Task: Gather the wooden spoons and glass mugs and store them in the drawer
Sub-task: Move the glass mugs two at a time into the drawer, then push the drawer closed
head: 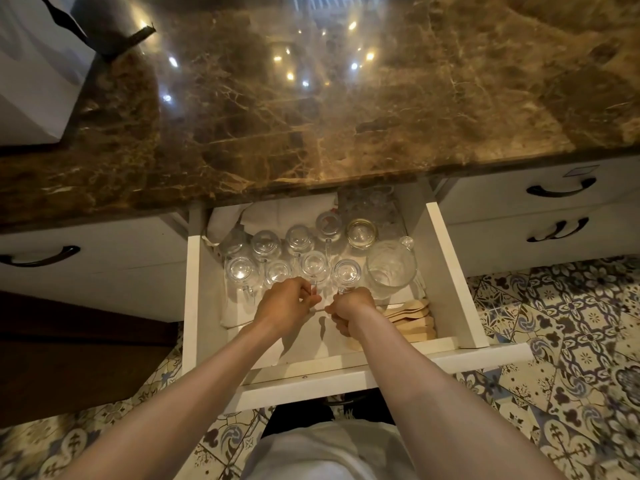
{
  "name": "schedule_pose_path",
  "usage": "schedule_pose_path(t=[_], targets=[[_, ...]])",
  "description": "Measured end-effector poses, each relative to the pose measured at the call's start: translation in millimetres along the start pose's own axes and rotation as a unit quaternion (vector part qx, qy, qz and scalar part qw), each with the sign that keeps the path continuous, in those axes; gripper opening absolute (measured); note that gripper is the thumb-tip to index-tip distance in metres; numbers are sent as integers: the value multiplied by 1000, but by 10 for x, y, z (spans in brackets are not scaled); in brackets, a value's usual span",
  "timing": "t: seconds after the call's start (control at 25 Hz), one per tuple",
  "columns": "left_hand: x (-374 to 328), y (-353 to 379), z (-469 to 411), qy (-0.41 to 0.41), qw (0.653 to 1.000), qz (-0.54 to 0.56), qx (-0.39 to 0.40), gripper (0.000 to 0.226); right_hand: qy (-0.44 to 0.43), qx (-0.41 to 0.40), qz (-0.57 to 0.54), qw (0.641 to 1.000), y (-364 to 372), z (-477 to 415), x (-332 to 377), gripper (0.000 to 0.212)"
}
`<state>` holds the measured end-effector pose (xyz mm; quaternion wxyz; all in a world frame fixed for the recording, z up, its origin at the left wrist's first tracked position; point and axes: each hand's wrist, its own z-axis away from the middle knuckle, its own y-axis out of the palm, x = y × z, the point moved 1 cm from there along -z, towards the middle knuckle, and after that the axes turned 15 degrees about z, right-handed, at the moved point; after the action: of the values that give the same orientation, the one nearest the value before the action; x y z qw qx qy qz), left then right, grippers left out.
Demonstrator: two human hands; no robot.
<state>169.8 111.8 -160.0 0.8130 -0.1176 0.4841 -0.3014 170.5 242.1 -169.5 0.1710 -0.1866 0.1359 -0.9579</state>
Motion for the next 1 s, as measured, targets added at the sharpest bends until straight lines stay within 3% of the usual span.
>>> schedule_pose_path(t=[0.24, 0.4, 0.52, 0.68, 0.8, 1.0], targets=[[-109, -149, 54, 5, 997, -59, 49, 34, -2, 2, -5, 1000, -56, 225, 47, 17], [-422, -415, 130, 56, 993, -98, 42, 43, -51, 5, -155, 987, -160, 585, 9, 23], [-772, -740, 186, 163, 985, -46, -34, 34, -114, 47, -272, 954, -228, 946, -143, 29], [-1080, -1175, 105, 284, 934, -31, -214, 24, -199, 105, -398, 889, -287, 1412, -401, 18], [-1088, -1375, -151, 283, 912, -68, -288, 28, -190, 107, -475, 852, -213, 1580, -596, 16], [-963, -1413, -497, 208, 915, -215, -272, 58, -169, 88, -571, 799, -13, 1645, -832, 21]])
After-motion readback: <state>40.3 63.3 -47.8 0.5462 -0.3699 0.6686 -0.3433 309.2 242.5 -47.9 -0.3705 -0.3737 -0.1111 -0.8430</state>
